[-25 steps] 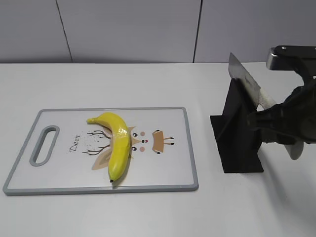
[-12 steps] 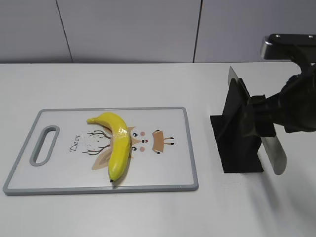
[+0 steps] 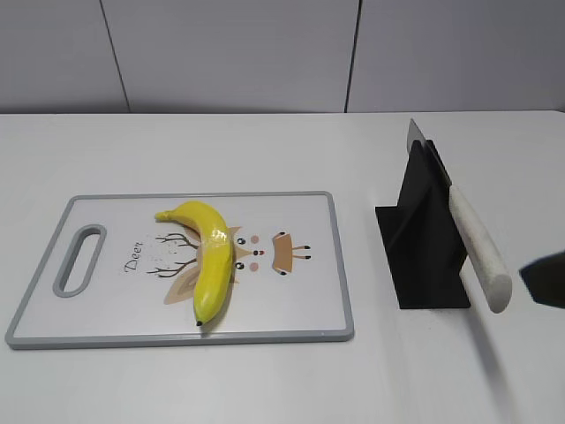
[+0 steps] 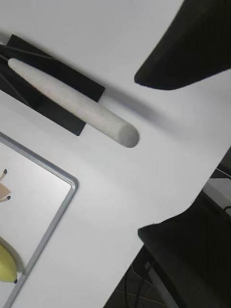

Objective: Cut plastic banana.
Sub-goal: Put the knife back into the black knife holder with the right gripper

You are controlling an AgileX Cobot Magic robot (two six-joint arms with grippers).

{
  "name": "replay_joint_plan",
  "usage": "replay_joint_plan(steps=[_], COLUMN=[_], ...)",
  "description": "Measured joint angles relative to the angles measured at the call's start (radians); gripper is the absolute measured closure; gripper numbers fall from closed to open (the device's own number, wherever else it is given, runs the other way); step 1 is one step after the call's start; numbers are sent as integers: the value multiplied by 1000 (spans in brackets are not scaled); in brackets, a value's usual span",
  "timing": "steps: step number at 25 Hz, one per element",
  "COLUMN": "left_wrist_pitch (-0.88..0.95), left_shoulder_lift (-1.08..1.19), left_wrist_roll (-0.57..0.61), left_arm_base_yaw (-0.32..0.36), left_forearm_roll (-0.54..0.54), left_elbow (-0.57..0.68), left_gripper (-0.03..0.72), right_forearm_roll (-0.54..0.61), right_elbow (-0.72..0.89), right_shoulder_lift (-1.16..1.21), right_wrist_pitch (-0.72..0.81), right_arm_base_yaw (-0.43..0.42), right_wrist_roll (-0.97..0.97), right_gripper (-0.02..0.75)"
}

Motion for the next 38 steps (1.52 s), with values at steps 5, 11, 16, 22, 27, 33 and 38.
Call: replay_joint_plan(steps=[5, 11, 16, 22, 27, 33, 38], left_wrist_pitch=[0, 0, 0, 0, 0, 0, 0], left_shoulder_lift=[0, 0, 0, 0, -1, -1, -1], left_wrist_roll=[0, 0, 0, 0, 0, 0, 0], left_arm_base_yaw=[0, 0, 0, 0, 1, 1, 1], left_forearm_roll=[0, 0, 0, 0, 0, 0, 0], left_elbow=[0, 0, 0, 0, 0, 0, 0], left_gripper=[152, 152, 152, 152, 152, 152, 152], right_forearm_roll=[-7, -63, -89, -38, -23, -20, -19], right_elbow=[148, 267, 345, 347, 347, 347, 347], right_shoulder_lift=[-302, -586, -777, -893, -898, -898, -898], right_wrist_pitch=[3, 36, 40, 32, 31, 29, 28], right_arm_base_yaw=[0, 0, 0, 0, -84, -337, -420], right_wrist_roll=[-3, -3, 34, 50, 50, 52, 52], right_gripper=[87, 126, 190, 209, 209, 209, 209])
